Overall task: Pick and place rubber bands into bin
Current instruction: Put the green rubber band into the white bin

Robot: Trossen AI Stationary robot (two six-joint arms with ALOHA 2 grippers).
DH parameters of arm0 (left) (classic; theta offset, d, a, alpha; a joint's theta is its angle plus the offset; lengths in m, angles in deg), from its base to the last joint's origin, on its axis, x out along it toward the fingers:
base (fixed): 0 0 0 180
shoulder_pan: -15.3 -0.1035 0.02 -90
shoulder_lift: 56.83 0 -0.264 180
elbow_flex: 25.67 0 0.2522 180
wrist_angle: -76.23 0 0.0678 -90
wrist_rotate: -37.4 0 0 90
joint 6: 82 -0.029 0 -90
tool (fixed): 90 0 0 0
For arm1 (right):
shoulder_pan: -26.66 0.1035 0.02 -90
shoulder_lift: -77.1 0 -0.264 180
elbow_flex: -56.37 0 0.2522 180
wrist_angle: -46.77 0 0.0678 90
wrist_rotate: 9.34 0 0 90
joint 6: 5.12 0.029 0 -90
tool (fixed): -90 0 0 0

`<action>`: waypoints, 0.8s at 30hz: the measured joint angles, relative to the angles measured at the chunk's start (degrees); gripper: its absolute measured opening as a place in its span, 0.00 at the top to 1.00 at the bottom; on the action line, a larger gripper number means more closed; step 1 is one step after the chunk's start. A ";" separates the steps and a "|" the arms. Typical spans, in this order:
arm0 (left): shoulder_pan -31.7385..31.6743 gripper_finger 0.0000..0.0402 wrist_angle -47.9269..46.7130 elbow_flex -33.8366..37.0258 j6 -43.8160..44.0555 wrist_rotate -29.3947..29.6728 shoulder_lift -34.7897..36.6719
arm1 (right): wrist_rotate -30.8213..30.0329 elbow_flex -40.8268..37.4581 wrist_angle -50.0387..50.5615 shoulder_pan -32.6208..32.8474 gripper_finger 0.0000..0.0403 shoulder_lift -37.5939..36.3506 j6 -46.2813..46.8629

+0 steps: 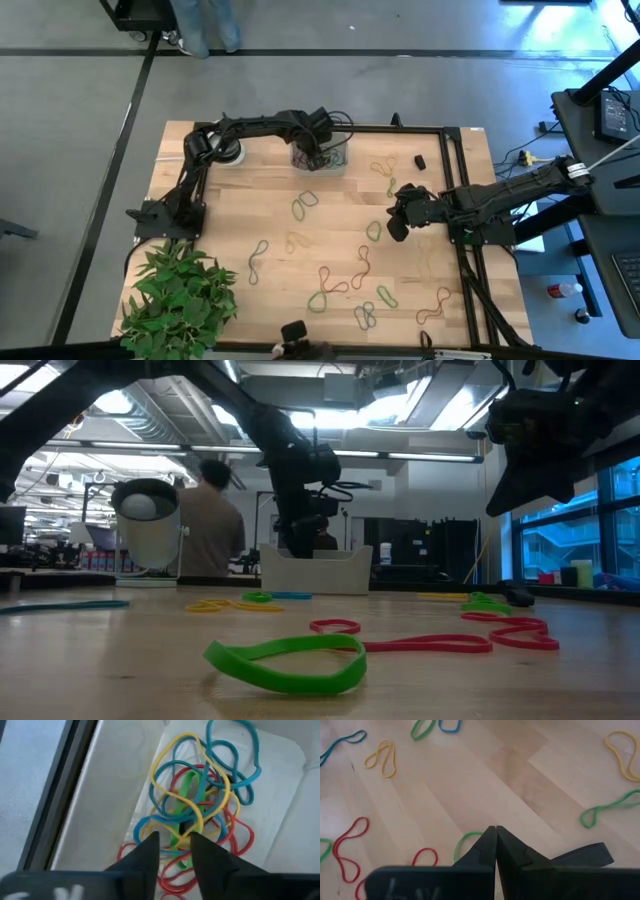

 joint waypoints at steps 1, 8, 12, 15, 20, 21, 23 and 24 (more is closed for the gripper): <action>0.04 0.71 -0.30 0.00 0.00 -0.04 0.20 | 0.00 0.00 0.00 -0.10 0.98 0.00 -0.04; 0.98 0.60 -4.17 -2.97 4.63 -0.10 3.42 | 0.11 0.00 -0.03 -0.12 0.98 0.00 -1.58; 2.07 0.60 -4.59 -3.24 8.22 -1.54 7.25 | 0.11 0.00 -0.13 -0.12 0.98 0.00 -1.55; 3.79 0.63 -5.31 -3.26 12.01 -1.94 10.44 | 0.11 0.00 -0.13 -0.12 0.98 0.00 -1.53; 8.52 0.70 -5.85 -2.02 18.65 -0.47 16.42 | 0.11 0.00 -0.22 -0.12 0.98 0.00 -1.59; 9.85 0.73 -6.21 -1.32 19.64 0.09 17.60 | 0.11 0.00 -0.22 -0.12 0.98 0.00 -1.59; 12.69 0.78 -6.08 0.10 21.41 1.40 19.60 | 0.11 0.00 -0.25 -0.12 0.98 0.00 -1.54; 14.05 0.81 -6.62 0.93 22.51 1.84 20.58 | 0.11 0.00 -0.36 -0.12 0.98 0.00 -1.55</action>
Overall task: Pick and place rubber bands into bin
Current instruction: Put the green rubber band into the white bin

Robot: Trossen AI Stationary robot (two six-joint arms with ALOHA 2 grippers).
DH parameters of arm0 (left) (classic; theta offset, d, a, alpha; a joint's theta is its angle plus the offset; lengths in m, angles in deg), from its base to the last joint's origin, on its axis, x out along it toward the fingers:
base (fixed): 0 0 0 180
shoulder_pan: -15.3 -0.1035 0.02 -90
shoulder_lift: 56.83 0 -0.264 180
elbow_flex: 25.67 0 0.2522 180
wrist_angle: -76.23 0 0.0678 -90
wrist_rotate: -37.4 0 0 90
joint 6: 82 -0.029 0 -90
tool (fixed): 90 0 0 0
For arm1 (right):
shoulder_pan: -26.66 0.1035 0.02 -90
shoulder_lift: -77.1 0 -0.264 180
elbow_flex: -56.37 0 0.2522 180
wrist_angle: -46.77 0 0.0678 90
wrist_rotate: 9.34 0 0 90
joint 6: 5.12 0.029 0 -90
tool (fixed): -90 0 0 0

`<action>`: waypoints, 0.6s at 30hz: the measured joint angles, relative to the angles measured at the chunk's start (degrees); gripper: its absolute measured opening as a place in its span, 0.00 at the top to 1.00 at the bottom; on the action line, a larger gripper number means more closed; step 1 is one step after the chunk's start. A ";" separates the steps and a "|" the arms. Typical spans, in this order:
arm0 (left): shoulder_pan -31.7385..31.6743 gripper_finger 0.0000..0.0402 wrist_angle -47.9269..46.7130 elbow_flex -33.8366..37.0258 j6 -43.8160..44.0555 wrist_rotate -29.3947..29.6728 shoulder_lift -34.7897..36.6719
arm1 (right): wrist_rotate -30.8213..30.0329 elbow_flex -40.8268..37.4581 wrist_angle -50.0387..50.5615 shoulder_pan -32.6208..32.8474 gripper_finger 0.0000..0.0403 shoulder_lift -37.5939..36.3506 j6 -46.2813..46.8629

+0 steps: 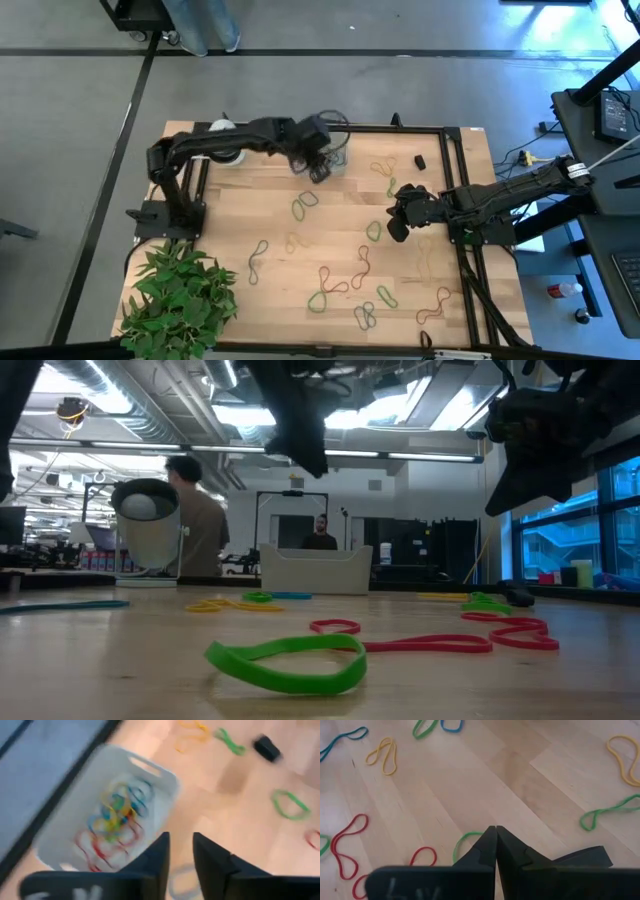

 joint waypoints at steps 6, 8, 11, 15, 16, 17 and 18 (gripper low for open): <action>9.15 0.98 -0.50 6.64 6.94 1.41 4.15 | 0.00 0.00 -0.16 0.00 0.98 -0.02 0.02; 12.27 0.99 -0.28 9.38 9.46 1.46 5.16 | 0.00 0.00 -0.24 0.00 0.98 -0.04 0.02; 16.70 1.00 0.97 13.95 12.98 1.81 6.12 | 0.02 0.00 -0.30 0.00 0.98 -0.03 0.02; 21.59 1.00 5.58 20.87 16.09 2.76 7.32 | 0.00 0.00 -0.54 0.00 0.98 -0.02 0.03; 22.56 1.00 7.48 22.60 16.47 2.70 7.64 | 0.00 0.00 -0.58 0.00 0.98 -0.04 0.04; 23.48 1.00 9.54 24.43 16.88 2.70 8.07 | 0.00 0.00 -0.58 0.00 0.98 -0.04 0.02; 24.25 1.00 11.33 26.24 16.96 2.66 8.46 | 0.00 0.00 -0.56 0.00 0.98 -0.02 0.00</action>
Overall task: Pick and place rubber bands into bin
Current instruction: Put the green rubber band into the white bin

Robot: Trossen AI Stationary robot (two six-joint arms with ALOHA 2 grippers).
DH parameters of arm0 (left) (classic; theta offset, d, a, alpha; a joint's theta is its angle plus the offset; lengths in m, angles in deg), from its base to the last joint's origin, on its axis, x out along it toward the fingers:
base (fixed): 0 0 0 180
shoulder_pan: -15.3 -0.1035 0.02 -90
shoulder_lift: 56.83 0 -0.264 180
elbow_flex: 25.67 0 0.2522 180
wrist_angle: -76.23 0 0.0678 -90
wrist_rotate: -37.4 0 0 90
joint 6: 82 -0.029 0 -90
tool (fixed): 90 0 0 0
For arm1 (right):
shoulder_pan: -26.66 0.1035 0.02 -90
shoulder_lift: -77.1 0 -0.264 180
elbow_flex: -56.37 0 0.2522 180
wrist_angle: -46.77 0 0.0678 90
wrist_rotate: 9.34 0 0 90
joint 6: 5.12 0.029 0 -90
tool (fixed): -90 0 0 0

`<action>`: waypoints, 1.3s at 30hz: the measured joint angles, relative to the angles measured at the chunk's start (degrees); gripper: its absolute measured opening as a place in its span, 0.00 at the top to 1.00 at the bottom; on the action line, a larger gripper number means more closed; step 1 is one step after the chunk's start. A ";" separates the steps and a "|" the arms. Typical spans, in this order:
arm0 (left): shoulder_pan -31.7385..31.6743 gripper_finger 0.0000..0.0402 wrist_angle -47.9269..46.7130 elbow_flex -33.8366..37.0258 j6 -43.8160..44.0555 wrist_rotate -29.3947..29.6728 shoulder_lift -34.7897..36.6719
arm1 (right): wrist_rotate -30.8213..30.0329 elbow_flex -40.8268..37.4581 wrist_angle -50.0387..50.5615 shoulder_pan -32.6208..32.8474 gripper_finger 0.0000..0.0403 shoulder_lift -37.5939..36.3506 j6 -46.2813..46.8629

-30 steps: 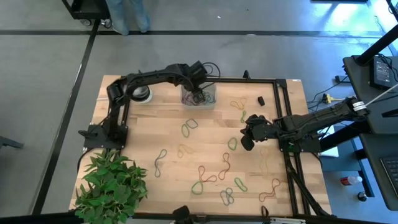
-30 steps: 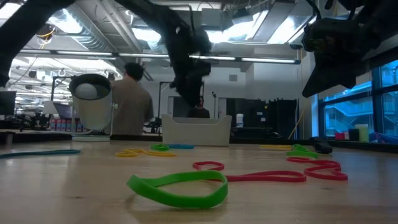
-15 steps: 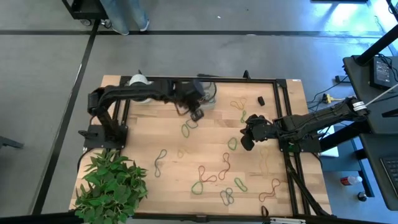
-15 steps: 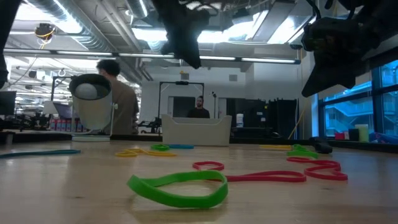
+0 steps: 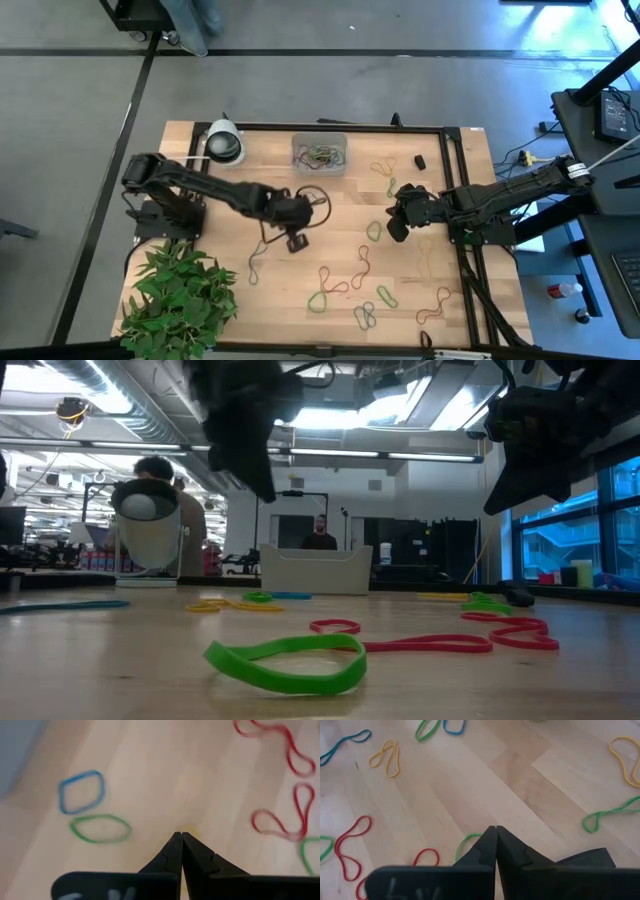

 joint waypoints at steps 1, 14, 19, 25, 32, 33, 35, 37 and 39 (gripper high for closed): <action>0.62 1.00 1.98 1.81 -0.02 -0.04 0.50 | 0.01 0.00 -0.01 0.00 0.98 0.00 -0.04; 1.87 1.00 10.96 22.50 -1.54 -0.16 15.93 | -4.17 0.25 -8.57 -6.85 0.98 0.38 -3.36; 0.86 1.00 11.27 28.73 -2.01 -0.02 24.84 | -3.08 4.05 -6.38 -14.33 0.97 4.30 -4.42; -0.52 1.00 11.51 32.46 -2.14 0.02 32.36 | 3.50 9.19 4.78 -23.89 0.92 12.47 1.12; -0.53 1.00 10.11 33.07 -5.80 0.18 36.08 | 12.18 9.64 8.71 -31.97 0.75 22.22 6.10; -0.55 1.00 10.22 33.07 -6.30 0.26 36.17 | 12.63 9.64 8.58 -32.49 0.73 23.53 6.10; -0.55 1.00 9.63 33.07 -6.97 0.52 36.41 | 13.08 9.64 7.89 -33.08 0.69 26.14 6.13; -0.55 1.00 9.74 33.07 -7.10 0.61 36.41 | 13.13 9.59 7.12 -33.44 0.67 28.59 6.09; -0.55 1.00 9.55 33.07 -7.11 0.61 36.41 | 13.12 9.60 5.19 -33.44 0.65 30.99 6.12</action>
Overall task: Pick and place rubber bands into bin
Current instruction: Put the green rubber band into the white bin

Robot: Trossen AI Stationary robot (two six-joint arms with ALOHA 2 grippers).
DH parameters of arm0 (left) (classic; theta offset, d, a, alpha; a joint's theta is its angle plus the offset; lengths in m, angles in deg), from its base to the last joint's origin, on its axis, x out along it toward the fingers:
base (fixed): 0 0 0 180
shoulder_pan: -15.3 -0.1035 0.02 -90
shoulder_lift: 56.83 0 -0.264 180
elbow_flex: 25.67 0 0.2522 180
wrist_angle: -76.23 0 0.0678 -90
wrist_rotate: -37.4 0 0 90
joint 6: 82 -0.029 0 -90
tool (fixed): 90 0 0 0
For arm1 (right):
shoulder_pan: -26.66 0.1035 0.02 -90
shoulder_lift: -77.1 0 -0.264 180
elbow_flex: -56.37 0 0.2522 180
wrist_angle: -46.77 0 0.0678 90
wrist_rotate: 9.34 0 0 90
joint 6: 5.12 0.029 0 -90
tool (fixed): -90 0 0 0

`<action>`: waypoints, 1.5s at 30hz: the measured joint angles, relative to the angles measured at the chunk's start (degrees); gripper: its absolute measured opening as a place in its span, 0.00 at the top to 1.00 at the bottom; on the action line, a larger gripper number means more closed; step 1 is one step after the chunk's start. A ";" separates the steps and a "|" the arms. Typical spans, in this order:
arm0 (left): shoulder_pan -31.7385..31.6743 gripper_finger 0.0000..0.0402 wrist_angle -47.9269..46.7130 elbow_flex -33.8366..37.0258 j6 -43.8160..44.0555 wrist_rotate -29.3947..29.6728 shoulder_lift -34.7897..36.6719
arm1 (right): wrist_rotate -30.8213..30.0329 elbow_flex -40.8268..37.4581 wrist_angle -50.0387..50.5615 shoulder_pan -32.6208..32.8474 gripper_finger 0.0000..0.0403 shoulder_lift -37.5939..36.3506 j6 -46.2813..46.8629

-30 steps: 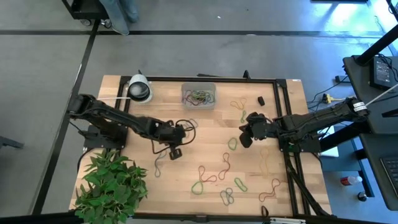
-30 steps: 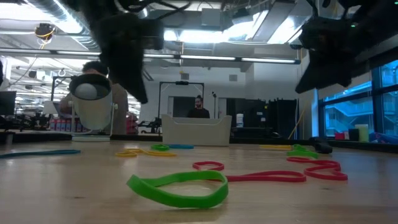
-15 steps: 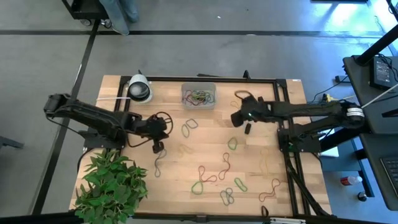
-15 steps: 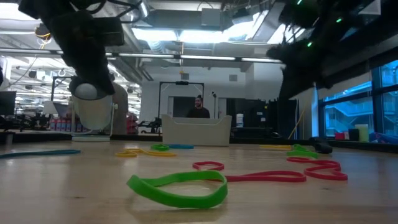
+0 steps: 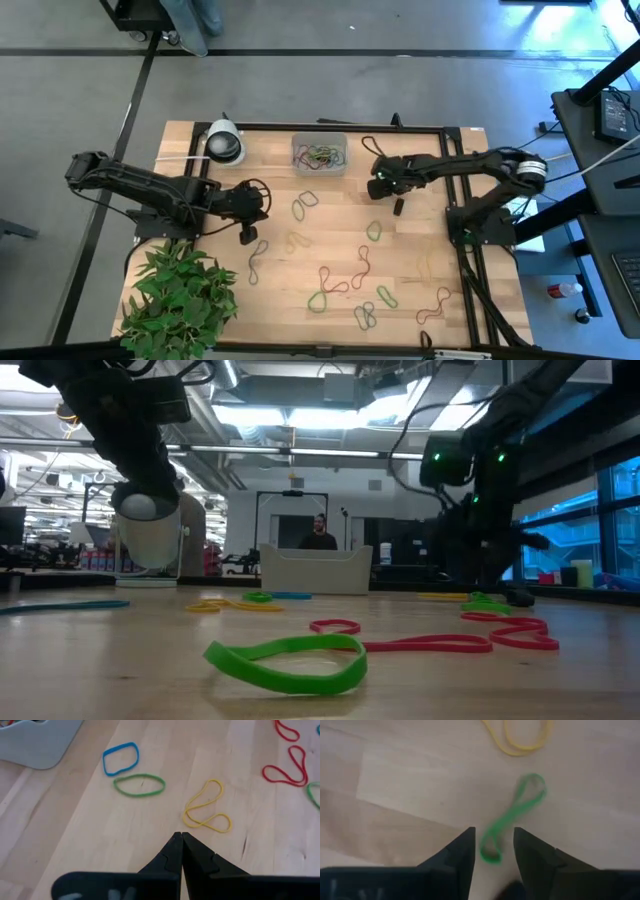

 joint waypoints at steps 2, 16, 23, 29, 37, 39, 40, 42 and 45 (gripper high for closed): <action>0.00 1.00 0.00 0.00 0.01 0.00 0.00 | -0.09 0.00 -0.03 0.00 0.65 2.40 0.20; 0.04 1.00 -0.02 0.00 0.01 0.01 -0.02 | 0.68 -0.15 2.29 0.86 0.97 1.33 -2.21; 0.02 1.00 -0.02 0.00 0.01 0.99 -0.04 | 0.10 3.20 11.02 1.40 0.99 -7.41 -2.88; 0.02 1.00 0.02 0.00 0.01 1.01 -0.04 | -4.92 15.53 14.93 2.67 1.00 -7.70 -7.91; 0.00 1.00 0.02 0.00 0.01 1.05 -0.04 | -5.91 36.64 14.83 1.74 1.00 3.68 -21.20; 0.00 1.00 0.04 0.00 0.01 1.07 -0.04 | -5.50 42.39 15.09 1.33 1.00 8.32 -24.45; 0.00 1.00 0.04 0.00 0.01 1.11 -0.05 | -4.66 45.25 15.52 1.12 1.00 11.01 -26.00; 0.02 1.00 0.05 0.00 0.01 1.50 -0.05 | -2.34 50.49 15.85 0.74 1.00 16.43 -28.79; 0.02 1.00 0.04 0.00 0.01 2.18 -0.06 | 0.72 58.38 16.59 0.40 1.00 24.60 -32.16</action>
